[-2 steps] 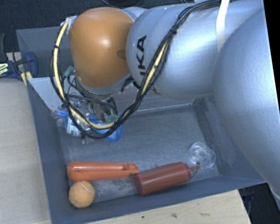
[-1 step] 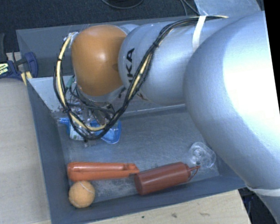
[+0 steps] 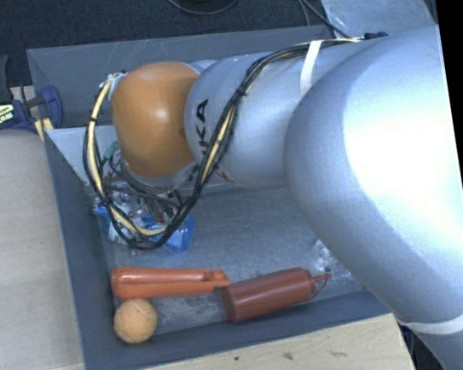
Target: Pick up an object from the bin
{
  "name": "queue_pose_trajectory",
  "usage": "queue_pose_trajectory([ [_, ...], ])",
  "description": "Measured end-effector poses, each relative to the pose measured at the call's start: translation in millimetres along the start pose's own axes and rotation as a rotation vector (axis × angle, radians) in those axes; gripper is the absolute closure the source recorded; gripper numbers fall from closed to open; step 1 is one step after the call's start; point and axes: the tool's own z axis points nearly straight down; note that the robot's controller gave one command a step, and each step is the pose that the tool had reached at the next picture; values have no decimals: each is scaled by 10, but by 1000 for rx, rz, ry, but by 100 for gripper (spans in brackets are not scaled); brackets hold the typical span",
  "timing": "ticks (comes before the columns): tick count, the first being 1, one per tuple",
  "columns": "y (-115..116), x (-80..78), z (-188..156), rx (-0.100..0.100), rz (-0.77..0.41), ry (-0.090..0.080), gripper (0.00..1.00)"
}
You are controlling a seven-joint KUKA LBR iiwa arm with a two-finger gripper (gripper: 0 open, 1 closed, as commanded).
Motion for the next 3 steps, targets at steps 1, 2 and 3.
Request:
queue_pose_trajectory([
  [1, -1, 0, 0, 0, 1, 0, 100],
  [2, 110, 0, -724, -2, 4, -10, 100],
  [3, 67, 117, -641, 0, -14, -1, 100],
])
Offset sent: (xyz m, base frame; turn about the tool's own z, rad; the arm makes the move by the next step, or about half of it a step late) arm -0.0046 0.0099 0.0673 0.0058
